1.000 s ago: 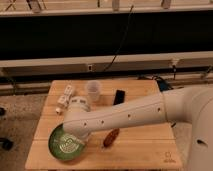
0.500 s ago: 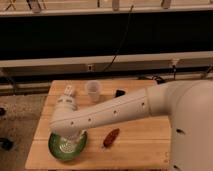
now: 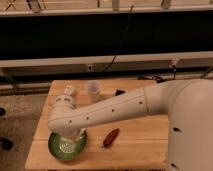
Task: Place the white sponge in the ceramic bowl
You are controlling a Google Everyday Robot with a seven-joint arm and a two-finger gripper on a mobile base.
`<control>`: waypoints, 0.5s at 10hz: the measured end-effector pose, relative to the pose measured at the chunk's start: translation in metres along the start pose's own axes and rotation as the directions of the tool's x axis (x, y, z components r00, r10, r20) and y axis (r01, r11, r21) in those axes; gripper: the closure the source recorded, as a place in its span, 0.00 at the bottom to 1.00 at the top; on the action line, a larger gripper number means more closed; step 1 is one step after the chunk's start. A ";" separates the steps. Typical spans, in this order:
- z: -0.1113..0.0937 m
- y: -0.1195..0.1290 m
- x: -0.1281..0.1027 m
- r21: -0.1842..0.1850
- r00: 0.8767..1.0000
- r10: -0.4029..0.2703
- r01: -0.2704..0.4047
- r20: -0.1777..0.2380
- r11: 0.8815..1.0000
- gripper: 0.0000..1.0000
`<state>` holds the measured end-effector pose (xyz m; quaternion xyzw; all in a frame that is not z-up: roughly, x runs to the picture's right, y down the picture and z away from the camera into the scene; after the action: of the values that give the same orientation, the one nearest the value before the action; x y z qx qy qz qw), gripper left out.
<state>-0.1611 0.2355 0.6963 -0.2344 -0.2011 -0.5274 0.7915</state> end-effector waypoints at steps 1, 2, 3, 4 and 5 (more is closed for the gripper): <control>0.000 -0.006 -0.002 0.002 1.000 -0.006 0.006 0.002 1.000 0.62; 0.000 -0.009 -0.002 -0.001 1.000 -0.008 0.008 0.003 1.000 0.51; 0.000 -0.007 -0.001 -0.004 1.000 -0.009 0.009 0.004 1.000 0.42; 0.000 -0.004 0.002 -0.007 1.000 -0.009 0.009 0.005 1.000 0.33; -0.001 -0.001 0.004 -0.010 1.000 -0.008 0.008 0.006 1.000 0.23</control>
<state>-0.1610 0.2318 0.6980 -0.2391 -0.2017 -0.5310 0.7875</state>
